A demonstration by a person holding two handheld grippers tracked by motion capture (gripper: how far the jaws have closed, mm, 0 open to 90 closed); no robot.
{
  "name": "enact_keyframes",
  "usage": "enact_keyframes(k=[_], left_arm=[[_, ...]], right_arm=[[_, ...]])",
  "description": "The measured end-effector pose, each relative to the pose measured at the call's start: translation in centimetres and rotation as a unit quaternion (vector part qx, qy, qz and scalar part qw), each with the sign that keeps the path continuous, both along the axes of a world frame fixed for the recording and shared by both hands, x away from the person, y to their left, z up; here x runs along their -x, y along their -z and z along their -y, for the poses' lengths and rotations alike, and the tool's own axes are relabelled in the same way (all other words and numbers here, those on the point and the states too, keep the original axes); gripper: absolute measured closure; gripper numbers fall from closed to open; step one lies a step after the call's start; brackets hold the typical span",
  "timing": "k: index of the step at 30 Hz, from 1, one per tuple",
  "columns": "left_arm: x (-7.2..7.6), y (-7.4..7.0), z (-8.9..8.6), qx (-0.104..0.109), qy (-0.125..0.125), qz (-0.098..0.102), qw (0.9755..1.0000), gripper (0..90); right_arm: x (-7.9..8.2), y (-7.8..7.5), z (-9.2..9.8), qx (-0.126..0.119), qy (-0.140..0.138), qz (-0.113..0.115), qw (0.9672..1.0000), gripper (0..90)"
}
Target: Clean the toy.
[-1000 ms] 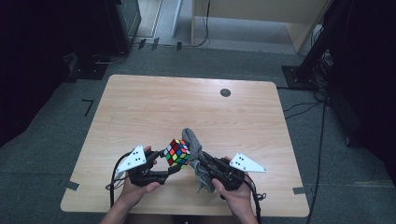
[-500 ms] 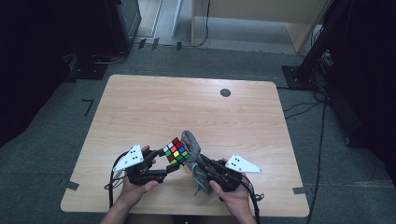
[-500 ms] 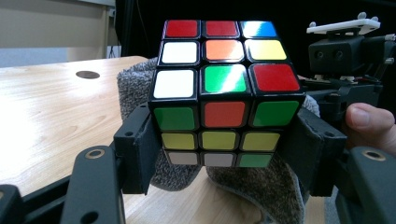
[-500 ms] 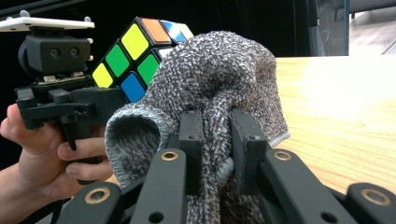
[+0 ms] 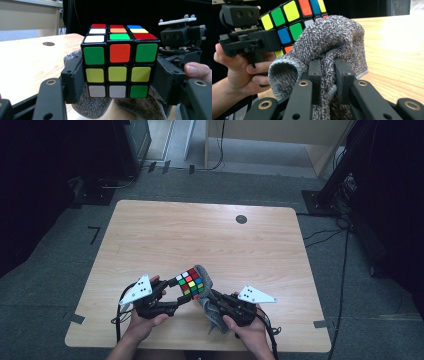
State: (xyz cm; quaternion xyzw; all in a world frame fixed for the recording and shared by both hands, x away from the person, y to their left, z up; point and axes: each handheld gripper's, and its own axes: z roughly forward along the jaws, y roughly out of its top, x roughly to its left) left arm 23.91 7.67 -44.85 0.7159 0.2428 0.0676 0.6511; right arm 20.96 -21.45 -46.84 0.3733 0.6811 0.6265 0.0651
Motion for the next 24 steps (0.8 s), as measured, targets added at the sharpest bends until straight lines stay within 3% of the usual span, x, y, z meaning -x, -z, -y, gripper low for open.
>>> enact_keyframes(k=[4,6,8,10,13,14,16,19,21,23,24], left_arm=[[0.3,-0.2,0.3,-0.031,-0.011,0.024,0.9992,34.4],[0.4,-0.3,0.6,-0.056,-0.018,0.036,0.9976,34.5],[0.6,-0.1,1.0,-0.088,-0.026,0.049,0.9946,34.5],[0.9,0.3,1.8,-0.128,-0.036,0.062,0.9892,34.5],[1.7,0.8,3.7,-0.196,-0.043,0.094,0.9751,34.6],[2.0,0.9,4.2,-0.208,-0.040,0.101,0.9720,34.6],[2.5,1.0,4.9,-0.219,-0.033,0.110,0.9689,34.5],[2.8,0.8,5.1,-0.224,-0.029,0.119,0.9668,34.6],[2.7,0.7,4.7,-0.215,-0.030,0.115,0.9694,34.6],[2.5,0.5,4.4,-0.201,-0.030,0.109,0.9730,34.6],[2.4,0.4,4.3,-0.201,-0.031,0.108,0.9730,34.6]], right_arm=[[-0.1,-0.1,0.2,0.016,0.001,0.007,0.9999,78.0],[-0.1,-0.5,0.6,0.005,0.013,0.012,0.9998,78.0],[0.1,-1.2,1.2,-0.009,0.037,0.026,0.9989,78.1],[0.6,-2.1,1.3,0.006,0.060,0.052,0.9968,78.0],[1.7,-3.5,0.1,0.055,0.069,0.108,0.9902,77.8],[2.1,-3.9,-0.5,0.069,0.063,0.120,0.9883,77.7],[2.6,-4.2,-1.6,0.094,0.044,0.133,0.9858,77.7],[2.4,-3.7,-2.1,0.119,0.040,0.125,0.9843,77.7],[1.9,-3.4,-1.2,0.114,0.067,0.106,0.9855,77.9],[1.5,-3.2,-0.1,0.115,0.101,0.086,0.9844,78.0],[1.4,-3.2,0.1,0.108,0.107,0.080,0.9851,78.0]])
